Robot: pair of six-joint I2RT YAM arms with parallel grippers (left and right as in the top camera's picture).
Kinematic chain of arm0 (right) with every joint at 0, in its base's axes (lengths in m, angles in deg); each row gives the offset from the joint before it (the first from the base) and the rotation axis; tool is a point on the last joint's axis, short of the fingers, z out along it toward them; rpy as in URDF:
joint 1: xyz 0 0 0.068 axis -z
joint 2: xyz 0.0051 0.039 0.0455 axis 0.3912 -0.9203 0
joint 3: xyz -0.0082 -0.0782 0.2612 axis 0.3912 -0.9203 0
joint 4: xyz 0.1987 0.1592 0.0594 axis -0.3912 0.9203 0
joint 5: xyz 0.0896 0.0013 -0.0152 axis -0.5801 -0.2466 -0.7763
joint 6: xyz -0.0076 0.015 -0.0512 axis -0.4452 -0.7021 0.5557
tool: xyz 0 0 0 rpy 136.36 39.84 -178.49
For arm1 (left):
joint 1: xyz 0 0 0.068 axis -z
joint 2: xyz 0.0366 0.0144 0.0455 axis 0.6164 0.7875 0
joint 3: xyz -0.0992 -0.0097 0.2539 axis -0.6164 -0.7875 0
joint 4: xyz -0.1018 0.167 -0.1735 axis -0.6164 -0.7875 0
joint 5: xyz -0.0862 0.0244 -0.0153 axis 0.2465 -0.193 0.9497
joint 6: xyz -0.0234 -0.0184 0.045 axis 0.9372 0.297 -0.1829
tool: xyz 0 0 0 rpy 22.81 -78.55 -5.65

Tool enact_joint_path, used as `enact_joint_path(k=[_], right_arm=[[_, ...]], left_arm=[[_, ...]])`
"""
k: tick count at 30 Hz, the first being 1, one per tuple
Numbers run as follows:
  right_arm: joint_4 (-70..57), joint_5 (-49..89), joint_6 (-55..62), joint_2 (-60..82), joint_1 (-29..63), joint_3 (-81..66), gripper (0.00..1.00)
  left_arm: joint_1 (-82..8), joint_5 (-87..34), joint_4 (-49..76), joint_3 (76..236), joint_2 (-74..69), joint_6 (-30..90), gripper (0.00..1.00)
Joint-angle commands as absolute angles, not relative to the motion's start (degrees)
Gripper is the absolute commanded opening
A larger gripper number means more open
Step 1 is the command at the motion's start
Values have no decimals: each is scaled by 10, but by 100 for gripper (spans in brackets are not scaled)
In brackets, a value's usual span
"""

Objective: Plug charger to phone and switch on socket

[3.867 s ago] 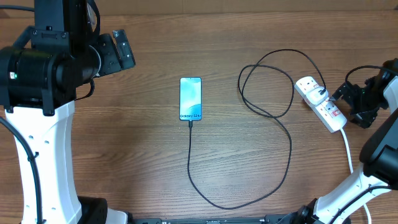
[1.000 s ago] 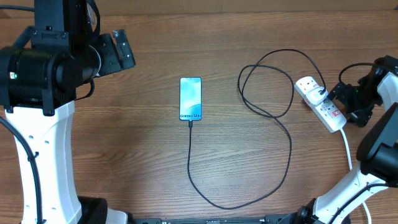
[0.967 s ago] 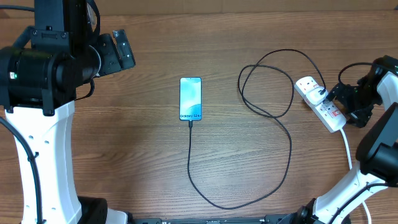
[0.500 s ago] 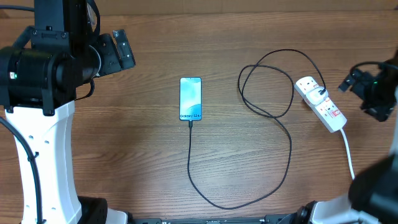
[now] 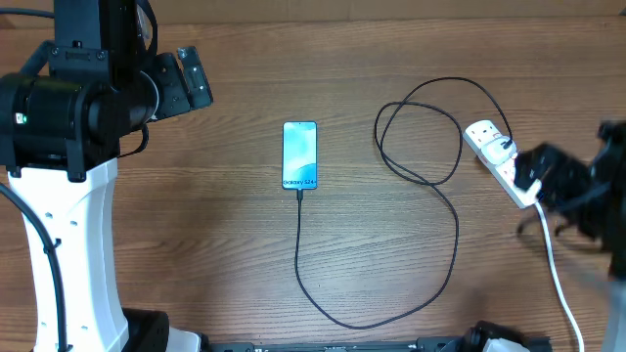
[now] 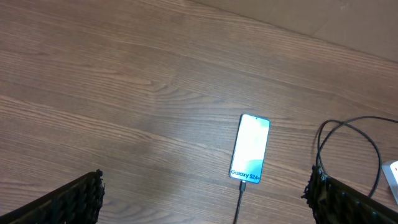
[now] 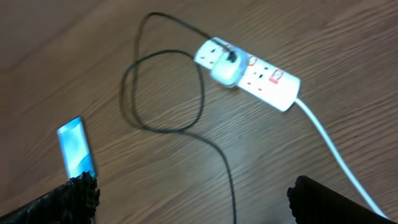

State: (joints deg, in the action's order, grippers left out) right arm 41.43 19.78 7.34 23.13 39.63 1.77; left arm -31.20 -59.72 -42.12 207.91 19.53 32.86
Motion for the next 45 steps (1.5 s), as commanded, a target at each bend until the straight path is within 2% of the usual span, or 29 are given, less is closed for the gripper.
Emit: enact_joint_path(k=[1, 10, 28, 32, 36, 40, 45], right_arm=[[429, 188, 44, 281, 386, 3, 100], [516, 189, 12, 324, 386, 2, 100], [496, 222, 13, 324, 386, 1, 100], [426, 223, 15, 343, 373, -8, 100], [334, 218, 59, 396, 320, -61, 100], [243, 219, 98, 482, 277, -167, 100], [121, 214, 97, 590, 267, -327, 100]], left_arm=[[-314, -606, -420, 2082, 196, 334, 100], [-314, -606, -420, 2082, 196, 334, 100], [-314, -606, -420, 2082, 196, 334, 100], [-314, -606, -420, 2082, 196, 334, 100], [-314, -606, -420, 2082, 196, 334, 100], [-314, -606, -420, 2082, 196, 334, 100], [-314, -606, -420, 2082, 196, 334, 100]])
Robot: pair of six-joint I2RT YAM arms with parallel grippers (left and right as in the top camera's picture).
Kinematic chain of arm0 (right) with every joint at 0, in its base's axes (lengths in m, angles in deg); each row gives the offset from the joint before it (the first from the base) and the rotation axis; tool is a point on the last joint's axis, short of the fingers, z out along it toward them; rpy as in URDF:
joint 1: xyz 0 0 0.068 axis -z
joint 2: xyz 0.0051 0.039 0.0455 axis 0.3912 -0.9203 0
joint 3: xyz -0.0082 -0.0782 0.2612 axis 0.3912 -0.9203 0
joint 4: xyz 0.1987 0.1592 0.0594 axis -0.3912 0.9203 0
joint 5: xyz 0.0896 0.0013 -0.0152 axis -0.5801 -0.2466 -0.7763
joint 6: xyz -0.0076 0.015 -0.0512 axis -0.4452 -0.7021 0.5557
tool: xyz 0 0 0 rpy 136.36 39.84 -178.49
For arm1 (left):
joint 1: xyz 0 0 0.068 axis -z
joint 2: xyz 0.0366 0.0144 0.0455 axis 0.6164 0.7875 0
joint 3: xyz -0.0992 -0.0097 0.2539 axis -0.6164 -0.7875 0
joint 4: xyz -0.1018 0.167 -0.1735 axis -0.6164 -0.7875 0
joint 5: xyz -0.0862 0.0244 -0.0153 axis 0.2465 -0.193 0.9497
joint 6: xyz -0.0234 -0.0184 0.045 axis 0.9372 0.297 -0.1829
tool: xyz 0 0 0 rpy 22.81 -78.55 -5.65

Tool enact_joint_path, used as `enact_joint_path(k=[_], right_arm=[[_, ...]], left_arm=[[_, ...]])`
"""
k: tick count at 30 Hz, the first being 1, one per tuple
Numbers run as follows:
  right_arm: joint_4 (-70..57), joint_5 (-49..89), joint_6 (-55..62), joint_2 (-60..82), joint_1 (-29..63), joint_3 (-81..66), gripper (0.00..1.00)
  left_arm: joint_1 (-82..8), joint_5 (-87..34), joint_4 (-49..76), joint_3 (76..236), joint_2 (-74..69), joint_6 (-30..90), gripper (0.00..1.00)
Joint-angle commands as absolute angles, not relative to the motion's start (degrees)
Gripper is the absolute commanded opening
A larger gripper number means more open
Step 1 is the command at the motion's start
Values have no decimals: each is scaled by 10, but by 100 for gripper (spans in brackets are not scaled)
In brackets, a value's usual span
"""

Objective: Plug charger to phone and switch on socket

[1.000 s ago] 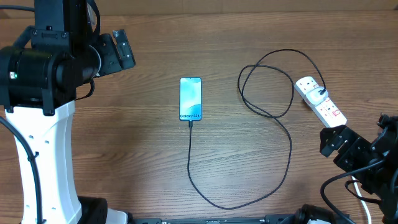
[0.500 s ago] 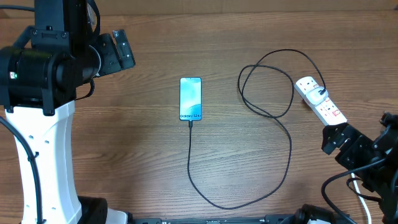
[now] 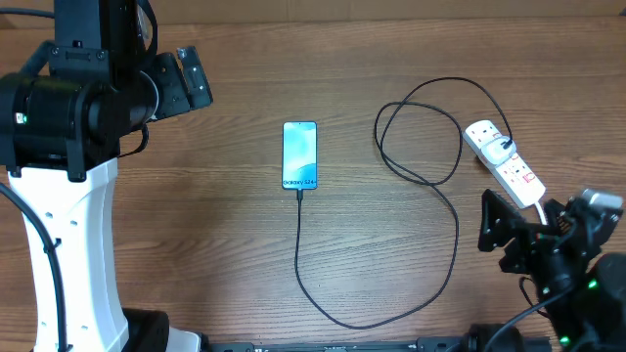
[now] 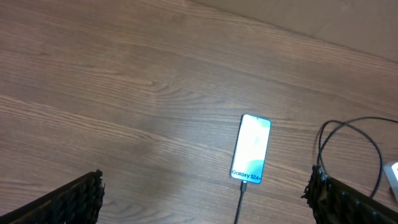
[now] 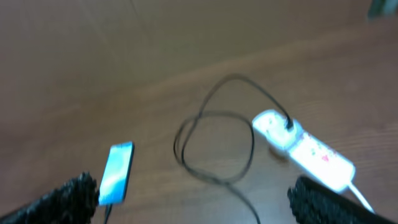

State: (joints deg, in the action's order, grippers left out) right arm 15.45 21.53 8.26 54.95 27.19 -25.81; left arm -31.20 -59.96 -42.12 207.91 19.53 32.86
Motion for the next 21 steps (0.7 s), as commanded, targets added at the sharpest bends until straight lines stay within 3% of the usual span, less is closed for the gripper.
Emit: enact_joint_path(k=[1, 10, 21], right_arm=[[96, 214, 97, 610, 265, -360, 100], [-114, 221, 102, 746, 207, -579, 100], [-276, 221, 102, 816, 204, -730, 100]], left_arm=[[-314, -606, -420, 2082, 196, 334, 100], [-314, -606, -420, 2082, 196, 334, 100], [-314, -606, -420, 2082, 196, 334, 100]])
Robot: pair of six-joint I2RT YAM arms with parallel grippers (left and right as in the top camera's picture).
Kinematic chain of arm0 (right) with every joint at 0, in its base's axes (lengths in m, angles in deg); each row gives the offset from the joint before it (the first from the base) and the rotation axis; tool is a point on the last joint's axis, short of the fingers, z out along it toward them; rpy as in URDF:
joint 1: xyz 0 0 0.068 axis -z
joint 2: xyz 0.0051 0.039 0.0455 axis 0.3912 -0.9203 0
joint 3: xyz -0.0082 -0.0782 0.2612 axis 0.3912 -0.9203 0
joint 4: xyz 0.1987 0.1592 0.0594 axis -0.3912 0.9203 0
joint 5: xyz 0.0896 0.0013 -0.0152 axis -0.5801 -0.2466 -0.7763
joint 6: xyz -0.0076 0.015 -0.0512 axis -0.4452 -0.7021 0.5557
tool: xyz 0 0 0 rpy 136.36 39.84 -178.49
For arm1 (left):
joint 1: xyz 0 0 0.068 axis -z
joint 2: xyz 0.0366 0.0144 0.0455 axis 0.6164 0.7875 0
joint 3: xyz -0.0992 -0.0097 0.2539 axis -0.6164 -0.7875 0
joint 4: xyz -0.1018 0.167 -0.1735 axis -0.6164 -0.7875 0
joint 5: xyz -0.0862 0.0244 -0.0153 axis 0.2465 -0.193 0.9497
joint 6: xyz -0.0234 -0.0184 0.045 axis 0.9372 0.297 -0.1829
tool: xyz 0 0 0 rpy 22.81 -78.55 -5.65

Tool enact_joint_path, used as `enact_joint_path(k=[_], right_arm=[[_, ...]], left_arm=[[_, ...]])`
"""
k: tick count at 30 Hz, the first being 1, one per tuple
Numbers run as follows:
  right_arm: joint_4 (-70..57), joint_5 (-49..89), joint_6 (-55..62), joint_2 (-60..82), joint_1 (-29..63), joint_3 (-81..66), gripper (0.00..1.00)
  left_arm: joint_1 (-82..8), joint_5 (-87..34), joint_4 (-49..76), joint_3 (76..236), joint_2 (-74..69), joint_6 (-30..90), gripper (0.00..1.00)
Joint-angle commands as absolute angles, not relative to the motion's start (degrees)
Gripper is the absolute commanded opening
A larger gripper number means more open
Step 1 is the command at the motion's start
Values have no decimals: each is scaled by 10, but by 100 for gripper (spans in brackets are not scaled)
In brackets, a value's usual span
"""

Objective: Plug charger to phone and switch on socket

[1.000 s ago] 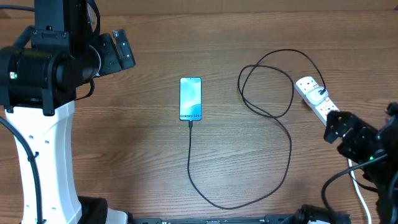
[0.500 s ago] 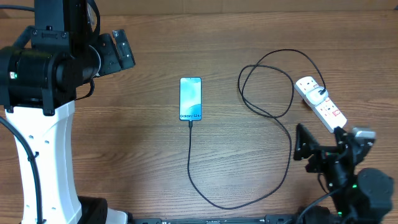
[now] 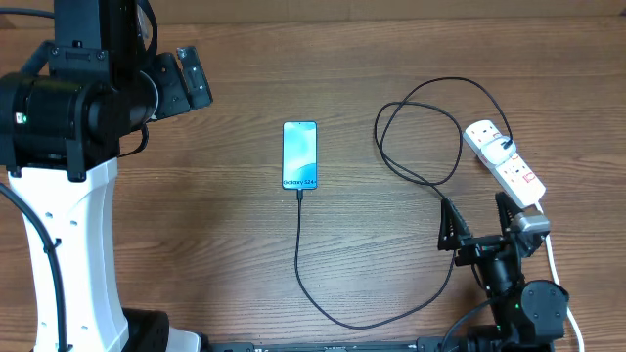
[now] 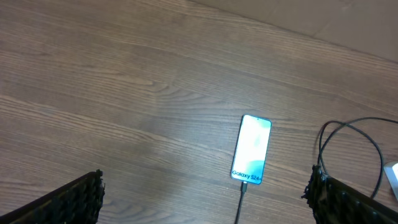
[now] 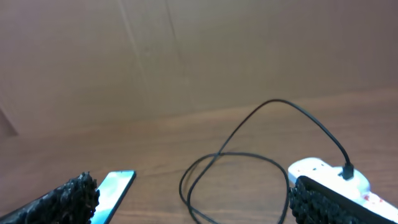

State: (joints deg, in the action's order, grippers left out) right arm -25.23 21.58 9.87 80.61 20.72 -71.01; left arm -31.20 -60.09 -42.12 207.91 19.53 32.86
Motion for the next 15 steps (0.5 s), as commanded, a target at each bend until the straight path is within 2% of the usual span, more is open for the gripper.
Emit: enact_joint_path(k=[1, 10, 15], right_arm=[[-289, 221, 102, 816, 204, -738, 100], [-405, 231, 102, 816, 204, -807, 100], [-396, 230, 114, 816, 204, -811, 100]], left_arm=[[-314, -606, -420, 2082, 196, 334, 100], [-314, -606, -420, 2082, 196, 334, 100], [-314, -606, -420, 2082, 196, 334, 100]])
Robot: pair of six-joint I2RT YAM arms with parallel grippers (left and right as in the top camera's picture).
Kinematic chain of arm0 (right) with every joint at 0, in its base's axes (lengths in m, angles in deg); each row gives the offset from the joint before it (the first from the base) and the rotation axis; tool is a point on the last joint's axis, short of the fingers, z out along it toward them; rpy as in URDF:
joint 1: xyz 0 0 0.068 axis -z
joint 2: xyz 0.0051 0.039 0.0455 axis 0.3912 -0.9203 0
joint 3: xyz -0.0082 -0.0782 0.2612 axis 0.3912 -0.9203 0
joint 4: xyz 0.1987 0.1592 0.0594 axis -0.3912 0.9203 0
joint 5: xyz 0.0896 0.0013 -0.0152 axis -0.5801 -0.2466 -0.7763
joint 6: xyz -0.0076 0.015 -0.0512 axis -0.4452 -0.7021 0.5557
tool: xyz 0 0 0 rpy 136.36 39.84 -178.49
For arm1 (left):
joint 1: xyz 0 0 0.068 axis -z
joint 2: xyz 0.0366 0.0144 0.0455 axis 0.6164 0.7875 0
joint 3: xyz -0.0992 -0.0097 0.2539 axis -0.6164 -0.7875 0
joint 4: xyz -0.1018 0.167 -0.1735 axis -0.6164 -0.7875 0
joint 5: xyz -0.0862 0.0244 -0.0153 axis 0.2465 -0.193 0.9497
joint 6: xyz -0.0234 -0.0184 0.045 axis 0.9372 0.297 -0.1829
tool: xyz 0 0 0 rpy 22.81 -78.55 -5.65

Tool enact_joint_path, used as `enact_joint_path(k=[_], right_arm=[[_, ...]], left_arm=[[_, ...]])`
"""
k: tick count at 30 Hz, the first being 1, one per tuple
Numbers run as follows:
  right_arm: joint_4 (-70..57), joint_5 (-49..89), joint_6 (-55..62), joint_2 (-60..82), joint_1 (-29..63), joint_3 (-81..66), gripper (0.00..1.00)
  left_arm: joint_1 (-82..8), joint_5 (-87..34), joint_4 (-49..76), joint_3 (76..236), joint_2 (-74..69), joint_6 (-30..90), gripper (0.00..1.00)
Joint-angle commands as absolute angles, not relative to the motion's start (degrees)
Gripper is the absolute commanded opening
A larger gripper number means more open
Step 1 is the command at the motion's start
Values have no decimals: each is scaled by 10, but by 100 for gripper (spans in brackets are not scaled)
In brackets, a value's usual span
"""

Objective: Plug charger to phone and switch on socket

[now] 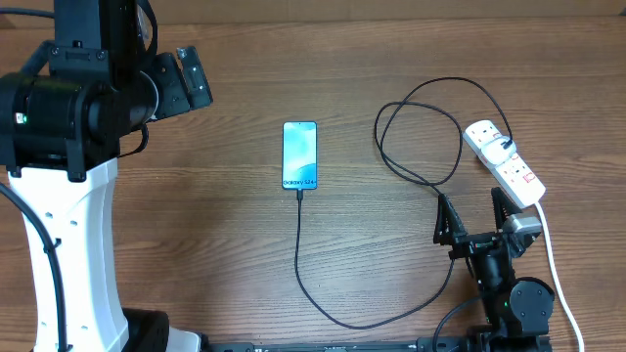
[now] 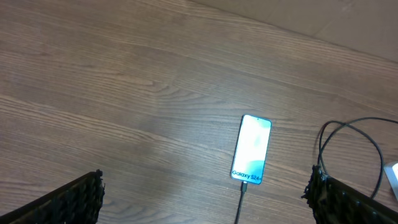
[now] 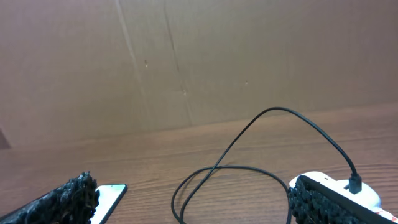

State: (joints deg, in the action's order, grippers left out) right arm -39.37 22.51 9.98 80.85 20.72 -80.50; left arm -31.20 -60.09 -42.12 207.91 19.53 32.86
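The phone (image 1: 300, 154) lies flat mid-table with its screen lit; it also shows in the left wrist view as the phone (image 2: 252, 149). A black charger cable (image 1: 323, 303) is plugged into its near end and loops right to the plug in the white power strip (image 1: 502, 162). My right gripper (image 1: 471, 217) stands open at the near right, low over the table and just near of the strip, holding nothing. My left gripper (image 1: 193, 76) is open at the far left, well away from the phone, and empty.
The cable forms a loop (image 1: 421, 132) between phone and strip. The strip's white lead (image 1: 558, 279) runs toward the near right edge. A brown cardboard wall (image 3: 199, 56) backs the table. The left arm's white base (image 1: 59, 244) fills the left side.
My right gripper has drawn back slightly and tilted up a little, so its camera shows more wall. The phone, cable, strip and left arm are unchanged.
My right gripper was first beside the power strip's near end. Later it was off the strip at the near right, then low by the near edge facing the back wall. The phone stayed plugged in with its screen lit, and the left arm stayed still.
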Motion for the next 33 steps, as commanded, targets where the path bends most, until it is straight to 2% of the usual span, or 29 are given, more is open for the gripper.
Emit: enact_joint_path(k=[1, 5, 16, 33], right_arm=[[-392, 231, 117, 816, 204, -811, 100], [-342, 237, 130, 816, 204, -811, 100], [-343, 241, 215, 815, 204, -811, 100], [-343, 251, 217, 815, 204, -811, 100]], left_arm=[[-314, -606, -420, 2082, 196, 334, 100], [-314, -606, -420, 2082, 196, 334, 100], [-314, -606, -420, 2082, 196, 334, 100], [-314, -606, -420, 2082, 196, 334, 100]])
